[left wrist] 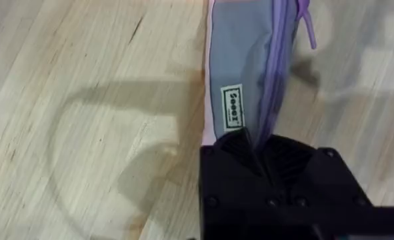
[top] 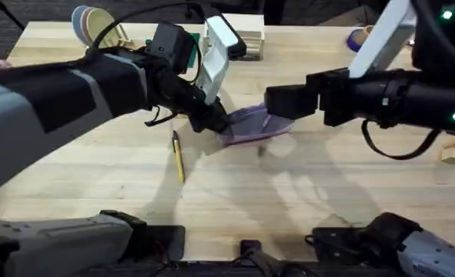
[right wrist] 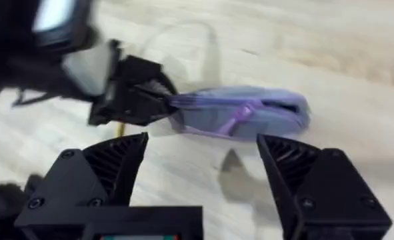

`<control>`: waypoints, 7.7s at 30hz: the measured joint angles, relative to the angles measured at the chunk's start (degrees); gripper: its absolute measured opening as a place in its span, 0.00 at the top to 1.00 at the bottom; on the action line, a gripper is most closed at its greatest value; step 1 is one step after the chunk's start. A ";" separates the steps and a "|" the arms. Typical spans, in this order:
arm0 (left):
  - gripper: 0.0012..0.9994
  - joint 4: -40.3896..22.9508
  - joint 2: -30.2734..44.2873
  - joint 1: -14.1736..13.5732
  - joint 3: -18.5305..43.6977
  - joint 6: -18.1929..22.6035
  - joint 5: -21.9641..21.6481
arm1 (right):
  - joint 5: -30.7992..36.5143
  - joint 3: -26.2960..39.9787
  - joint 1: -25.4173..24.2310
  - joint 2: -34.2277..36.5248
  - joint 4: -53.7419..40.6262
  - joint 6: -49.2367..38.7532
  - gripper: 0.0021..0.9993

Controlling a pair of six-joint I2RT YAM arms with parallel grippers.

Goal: Unzip the bag, pick up the pens from the table one at a time and place them inside, then zip the bag closed.

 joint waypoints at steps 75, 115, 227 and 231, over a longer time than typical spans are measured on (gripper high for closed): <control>0.95 0.00 0.00 0.00 0.00 0.00 0.00 | 12.37 0.15 1.33 25.35 1.96 27.43 0.95; 0.95 0.70 0.00 0.44 0.00 0.02 -1.41 | 4.85 0.15 17.38 23.25 10.96 -5.93 0.97; 0.01 -19.10 -30.64 10.21 6.38 0.00 -3.54 | 2.72 0.26 8.81 31.08 4.26 -24.76 0.00; 0.01 -19.10 -30.64 10.21 6.38 0.00 -3.61 | 1.63 0.26 8.33 31.09 4.22 -29.16 0.00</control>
